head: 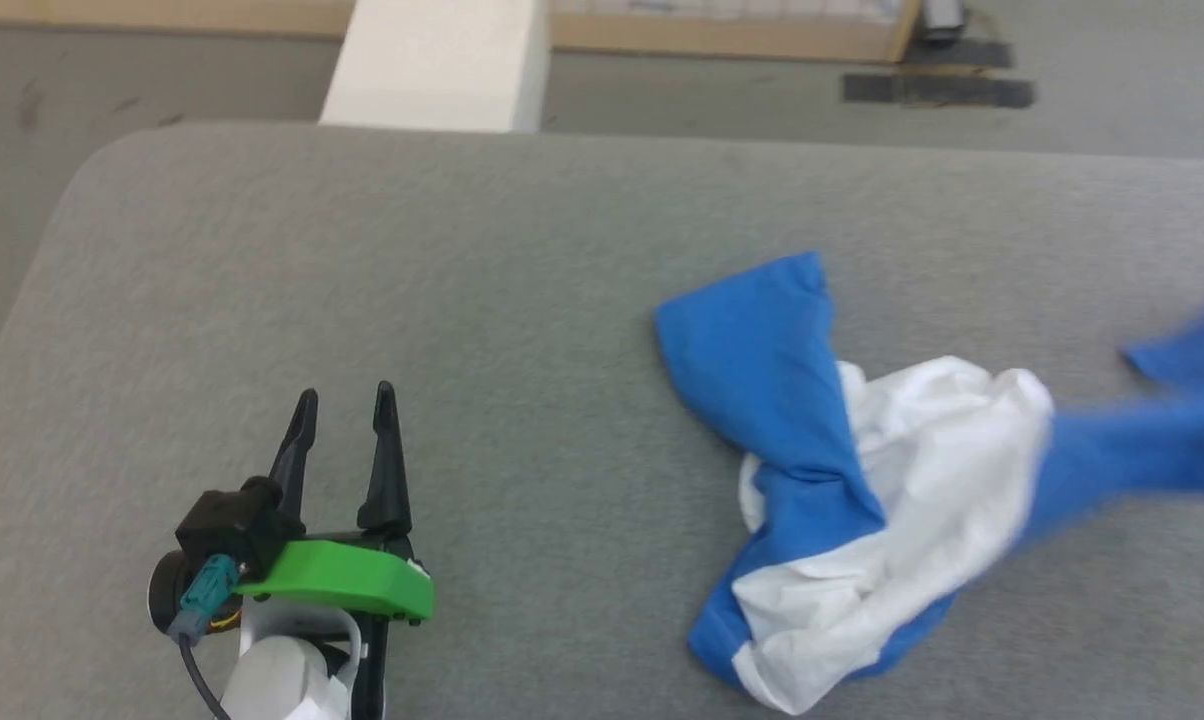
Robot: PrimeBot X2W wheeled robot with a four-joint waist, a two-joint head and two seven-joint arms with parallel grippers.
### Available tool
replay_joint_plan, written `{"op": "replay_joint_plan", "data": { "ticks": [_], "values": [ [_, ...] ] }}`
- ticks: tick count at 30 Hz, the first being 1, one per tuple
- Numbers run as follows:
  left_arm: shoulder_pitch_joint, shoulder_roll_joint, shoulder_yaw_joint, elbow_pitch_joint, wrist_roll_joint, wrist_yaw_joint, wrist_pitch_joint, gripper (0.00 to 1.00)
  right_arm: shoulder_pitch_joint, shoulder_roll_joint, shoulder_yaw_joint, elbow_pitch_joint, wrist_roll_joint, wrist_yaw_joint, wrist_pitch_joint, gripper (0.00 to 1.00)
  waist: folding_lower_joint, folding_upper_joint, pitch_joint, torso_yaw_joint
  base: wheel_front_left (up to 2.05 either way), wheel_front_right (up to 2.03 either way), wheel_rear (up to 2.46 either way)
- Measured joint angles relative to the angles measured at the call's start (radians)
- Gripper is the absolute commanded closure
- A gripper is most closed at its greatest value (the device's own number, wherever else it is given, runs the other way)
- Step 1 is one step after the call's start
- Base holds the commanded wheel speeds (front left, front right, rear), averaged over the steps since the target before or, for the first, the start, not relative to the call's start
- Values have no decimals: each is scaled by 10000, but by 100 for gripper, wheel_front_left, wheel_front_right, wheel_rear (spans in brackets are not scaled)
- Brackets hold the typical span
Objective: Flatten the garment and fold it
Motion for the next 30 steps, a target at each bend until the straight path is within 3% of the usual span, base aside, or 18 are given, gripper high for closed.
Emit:
{"op": "replay_joint_plan", "data": {
  "ticks": [4,5,7,11,16,21,30],
  "values": [
    [84,-2,21,19,13,-33,0,0,1218,63,-1095,-31,-50,-2,915,100,0,0,-283,-445,0,0,0],
    [109,-2,27,29,25,-58,0,0,1482,67,-1229,140,151,-2,1179,84,0,0,-349,-550,0,0,0],
    [146,-4,48,31,27,-73,0,0,1870,94,-1279,328,410,-2,1290,0,0,0,-448,-720,0,0,0],
    [160,-4,65,29,27,-81,0,0,1975,111,-1229,407,803,-2,-171,0,0,0,-579,-1002,0,0,0],
    [148,-6,27,27,128,-123,0,0,1735,105,481,366,1220,-2,-2096,0,0,0,-567,-1029,0,0,0],
    [134,-6,-157,82,217,-171,0,0,1117,113,2057,397,1373,-2,-2652,0,0,0,-467,-751,0,0,0],
    [91,-8,-487,219,167,-148,0,0,430,111,3802,861,1388,-2,-3467,0,0,0,-344,-17,0,0,0]
  ]
}}
